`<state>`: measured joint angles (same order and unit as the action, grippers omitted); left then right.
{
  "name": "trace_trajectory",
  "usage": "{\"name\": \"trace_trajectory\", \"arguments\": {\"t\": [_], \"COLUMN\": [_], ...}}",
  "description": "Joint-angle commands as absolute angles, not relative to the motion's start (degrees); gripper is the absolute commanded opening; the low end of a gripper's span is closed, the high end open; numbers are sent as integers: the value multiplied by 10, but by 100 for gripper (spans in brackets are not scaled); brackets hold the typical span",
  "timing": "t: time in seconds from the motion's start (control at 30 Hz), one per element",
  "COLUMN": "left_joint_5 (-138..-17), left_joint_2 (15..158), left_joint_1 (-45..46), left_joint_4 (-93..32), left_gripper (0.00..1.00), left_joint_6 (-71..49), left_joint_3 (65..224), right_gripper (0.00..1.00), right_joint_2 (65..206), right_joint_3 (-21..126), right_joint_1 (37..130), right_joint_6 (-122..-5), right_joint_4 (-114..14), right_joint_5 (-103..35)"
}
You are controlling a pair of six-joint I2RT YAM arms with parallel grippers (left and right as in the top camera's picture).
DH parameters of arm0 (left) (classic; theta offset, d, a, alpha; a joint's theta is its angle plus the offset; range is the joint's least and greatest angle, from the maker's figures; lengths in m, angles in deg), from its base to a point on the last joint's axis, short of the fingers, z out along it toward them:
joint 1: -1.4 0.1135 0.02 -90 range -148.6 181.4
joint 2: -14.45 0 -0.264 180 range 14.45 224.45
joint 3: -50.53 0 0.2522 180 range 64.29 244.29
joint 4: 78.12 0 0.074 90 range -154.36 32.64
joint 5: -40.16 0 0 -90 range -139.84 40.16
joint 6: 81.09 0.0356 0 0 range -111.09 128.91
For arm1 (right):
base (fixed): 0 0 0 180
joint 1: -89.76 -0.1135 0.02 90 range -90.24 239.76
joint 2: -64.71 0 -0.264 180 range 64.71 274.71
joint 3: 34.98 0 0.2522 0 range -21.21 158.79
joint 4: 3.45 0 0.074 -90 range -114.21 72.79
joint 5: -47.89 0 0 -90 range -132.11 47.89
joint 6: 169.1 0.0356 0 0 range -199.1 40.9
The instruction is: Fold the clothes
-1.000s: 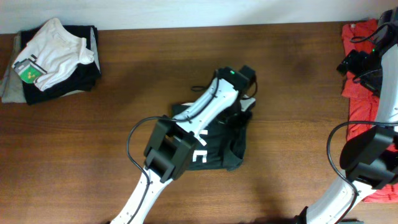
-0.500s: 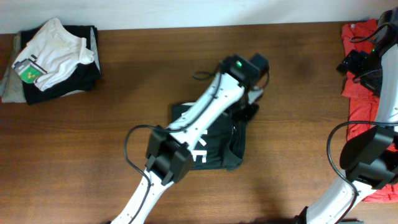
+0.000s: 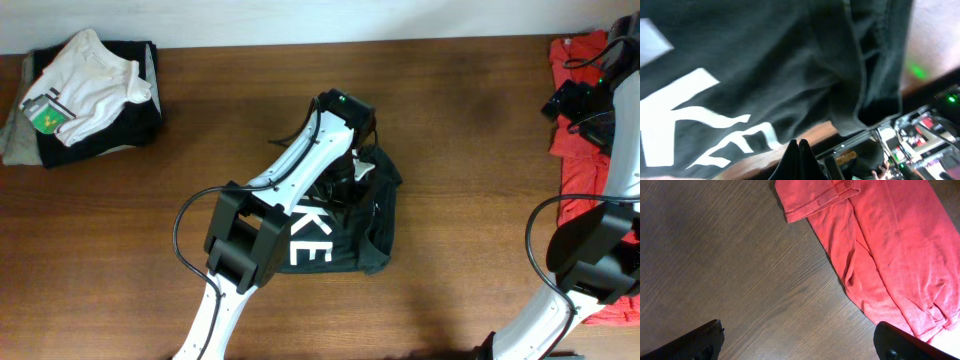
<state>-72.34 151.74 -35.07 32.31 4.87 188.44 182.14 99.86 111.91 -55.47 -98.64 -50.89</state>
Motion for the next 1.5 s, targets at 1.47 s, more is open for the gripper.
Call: {"name": "trace_trajectory", "arguments": {"t": [1.47], "left_joint_5": [-770], "left_joint_2": [1488], "left_joint_1": [-461], "left_joint_4": [42], "left_gripper": [8], "left_joint_6": [51], "left_joint_3": [1749], "right_gripper": [99], "right_joint_2": [1814], "right_joint_3": [1005], "right_joint_1": [1119], "right_joint_6": [-552], "right_joint_4": [-987], "right_joint_5": [-516]}}
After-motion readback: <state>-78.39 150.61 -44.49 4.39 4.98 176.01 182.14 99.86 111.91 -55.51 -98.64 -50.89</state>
